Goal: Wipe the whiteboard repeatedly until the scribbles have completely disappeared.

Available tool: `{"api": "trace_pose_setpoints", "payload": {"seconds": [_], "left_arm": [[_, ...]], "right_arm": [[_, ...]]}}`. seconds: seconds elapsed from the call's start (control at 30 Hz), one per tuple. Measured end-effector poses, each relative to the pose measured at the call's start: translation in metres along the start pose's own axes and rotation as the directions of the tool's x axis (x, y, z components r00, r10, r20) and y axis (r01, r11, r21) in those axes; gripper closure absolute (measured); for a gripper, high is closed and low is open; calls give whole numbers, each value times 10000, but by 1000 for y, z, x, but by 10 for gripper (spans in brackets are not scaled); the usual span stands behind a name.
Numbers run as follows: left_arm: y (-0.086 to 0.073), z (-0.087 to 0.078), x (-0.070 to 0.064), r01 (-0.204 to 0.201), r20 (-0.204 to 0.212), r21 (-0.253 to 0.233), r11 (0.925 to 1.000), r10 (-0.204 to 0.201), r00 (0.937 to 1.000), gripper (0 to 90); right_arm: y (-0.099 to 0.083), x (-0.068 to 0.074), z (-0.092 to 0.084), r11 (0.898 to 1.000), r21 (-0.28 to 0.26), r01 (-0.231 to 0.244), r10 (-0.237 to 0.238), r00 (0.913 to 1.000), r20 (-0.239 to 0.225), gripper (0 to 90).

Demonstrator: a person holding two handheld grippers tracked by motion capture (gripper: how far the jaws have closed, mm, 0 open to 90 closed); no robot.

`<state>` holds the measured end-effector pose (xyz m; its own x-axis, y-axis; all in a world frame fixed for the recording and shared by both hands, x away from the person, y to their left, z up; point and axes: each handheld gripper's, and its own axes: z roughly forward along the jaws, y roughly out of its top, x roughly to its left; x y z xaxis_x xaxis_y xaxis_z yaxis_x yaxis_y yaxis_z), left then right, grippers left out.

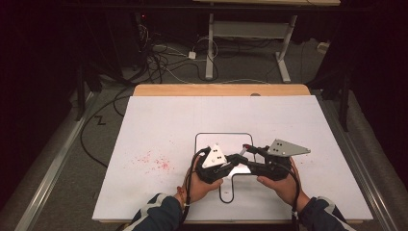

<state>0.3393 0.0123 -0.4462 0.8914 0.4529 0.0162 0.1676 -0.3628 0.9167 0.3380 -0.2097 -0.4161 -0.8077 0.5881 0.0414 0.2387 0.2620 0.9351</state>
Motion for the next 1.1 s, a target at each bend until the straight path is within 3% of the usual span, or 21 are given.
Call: {"api": "trace_pose_setpoints", "payload": {"seconds": [0.07, 0.17, 0.3, 0.33, 0.37, 0.43, 0.5, 0.53, 0.63, 0.7, 0.73, 0.77, 0.87, 0.93, 1.03, 1.1], "left_arm": [[0, 1, 0, -53, 28, 48, 10000, 53, 10000, 786], [-1, 2, 0, -138, 135, 65, 9999, 137, 9998, 784], [-3, 6, 0, -45, -142, 271, 9996, 49, 9999, 748], [-3, 6, 2, -19, -205, 406, 9992, 27, 9998, 605], [-4, 5, 3, 15, -264, 531, 9986, -1, 9997, 605], [-5, 0, 6, -18, -587, 771, 9970, 63, 9983, 501], [-5, -8, 7, -280, -957, 1004, 9946, 377, 9947, 383], [-6, -14, 8, -476, -1129, 1108, 9927, 601, 9918, 313], [-10, -36, 12, -704, -1564, 1392, 9878, 921, 9834, 264], [-15, -54, 16, -777, -1802, 1433, 9866, 1032, 9782, 241], [-19, -64, 18, -827, -2058, 1503, 9852, 1130, 9720, 236], [-23, -75, 19, -704, -2422, 1600, 9846, 1083, 9641, 230], [-41, -103, 23, -415, -2943, 1879, 9813, 966, 9508, 226], [-55, -119, 26, -163, -3194, 2024, 9792, 817, 9441, 225], [-71, -136, 30, 329, -3447, 2141, 9762, 440, 9377, 221], [-78, -145, 31, 449, -3616, 2119, 9763, 356, 9316, 220]], "right_arm": [[1, 1, 0, 10000, -38, 68, -68, 9999, -105, 623], [0, 0, -2, 9999, -135, -94, 92, 9999, -120, 794], [-1, 1, 0, 10000, -4, 9, -9, 10000, -59, 810], [1, 4, 0, 9999, 1, 145, -145, 9999, 60, 811], [1, 4, 0, 9999, 1, 145, -145, 9999, 60, 811], [3, 4, -1, 9995, 130, 279, -283, 9991, 310, 811], [3, 1, -4, 9993, 212, 299, -310, 9978, 581, 811], [3, -4, -6, 9989, 386, 271, -305, 9955, 900, 811], [3, -9, -7, 9975, 671, 216, -295, 9926, 1177, 811], [2, -12, -6, 9935, 1037, 470, -632, 9852, 1591, 811], [2, -13, -5, 9907, 1231, 587, -802, 9809, 1771, 812], [1, -16, -4, 9896, 1362, 464, -715, 9800, 1857, 812], [0, -20, -4, 9868, 1582, 334, -678, 9737, 2175, 812], [2, -21, -5, 9825, 1800, 477, -921, 9646, 2473, 812], [2, -18, -2, 9851, 1693, 292, -657, 9746, 2140, 813], [3, -11, 4, 9869, 1598, 203, -484, 9836, 1736, 813]]}}
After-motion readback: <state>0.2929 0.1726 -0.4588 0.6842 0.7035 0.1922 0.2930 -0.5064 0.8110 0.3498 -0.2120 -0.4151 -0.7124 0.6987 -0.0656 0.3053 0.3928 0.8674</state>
